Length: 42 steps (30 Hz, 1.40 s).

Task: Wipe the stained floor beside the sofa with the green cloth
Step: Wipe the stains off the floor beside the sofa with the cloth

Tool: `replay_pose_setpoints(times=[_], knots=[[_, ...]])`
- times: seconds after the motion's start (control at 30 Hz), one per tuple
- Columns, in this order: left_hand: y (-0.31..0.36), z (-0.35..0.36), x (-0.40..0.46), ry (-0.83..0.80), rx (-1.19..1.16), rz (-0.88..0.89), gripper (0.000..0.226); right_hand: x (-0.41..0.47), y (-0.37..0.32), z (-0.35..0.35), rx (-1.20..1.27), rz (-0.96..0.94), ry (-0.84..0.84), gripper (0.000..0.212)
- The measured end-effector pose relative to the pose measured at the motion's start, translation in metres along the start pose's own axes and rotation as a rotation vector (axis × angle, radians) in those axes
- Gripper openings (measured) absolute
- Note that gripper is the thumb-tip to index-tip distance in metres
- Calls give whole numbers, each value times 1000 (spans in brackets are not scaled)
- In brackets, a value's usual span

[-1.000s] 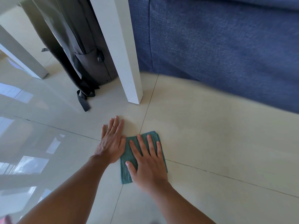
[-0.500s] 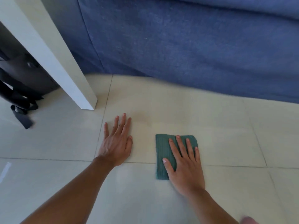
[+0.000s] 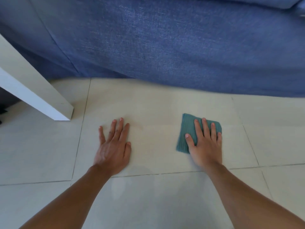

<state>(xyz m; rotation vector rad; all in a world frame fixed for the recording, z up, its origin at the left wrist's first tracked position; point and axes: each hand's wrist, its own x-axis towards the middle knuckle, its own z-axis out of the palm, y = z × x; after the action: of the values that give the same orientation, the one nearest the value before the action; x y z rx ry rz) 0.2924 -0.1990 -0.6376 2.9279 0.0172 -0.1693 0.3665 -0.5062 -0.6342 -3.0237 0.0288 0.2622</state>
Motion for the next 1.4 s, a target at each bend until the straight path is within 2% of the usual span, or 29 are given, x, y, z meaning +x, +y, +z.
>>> replay_pose_setpoints(times=[0.13, 0.3, 0.4, 0.47, 0.53, 0.6, 0.67, 0.73, 0.8, 0.93, 1.03, 1.17, 1.3, 1.4], knots=[[1, -1, 0, 1, 13, 0, 65, 17, -26, 3, 22, 54, 4, 76], [3, -3, -1, 4, 11, -8, 67, -1, -73, 7, 10, -148, -27, 79], [6, -8, 0, -17, 6, -13, 70, -8, -88, 7, 36, -202, -51, 76], [8, -12, 0, -19, -2, -18, 69, -9, -85, 4, 152, -222, -40, 70], [12, -17, 3, 26, -28, -8, 66, -11, -77, -5, 463, -154, 46, 58], [19, -24, 9, 109, -65, 27, 61, -12, -67, -15, 702, 37, 188, 48], [29, -30, 20, 225, -118, 65, 51, -10, -60, -24, 677, 167, 240, 45], [43, -37, 32, 263, -168, 44, 42, -8, -57, -31, 643, 228, 188, 46], [59, -40, 43, 170, -231, -34, 42, -6, -56, -35, 665, 298, 92, 43], [83, -36, 54, 44, -296, -83, 46, -1, -57, -40, 717, 452, -75, 20], [94, -38, 60, -14, -465, -213, 53, 1, -55, -40, 766, 461, -108, 24], [96, -39, 71, -139, -666, -404, 63, -1, -50, -44, 857, 473, -73, 6], [94, -43, 72, -148, -842, -436, 48, 1, -44, -46, 945, 476, -76, 11], [93, -47, 75, -182, -1016, -447, 44, 0, -38, -49, 1028, 393, -147, 33]])
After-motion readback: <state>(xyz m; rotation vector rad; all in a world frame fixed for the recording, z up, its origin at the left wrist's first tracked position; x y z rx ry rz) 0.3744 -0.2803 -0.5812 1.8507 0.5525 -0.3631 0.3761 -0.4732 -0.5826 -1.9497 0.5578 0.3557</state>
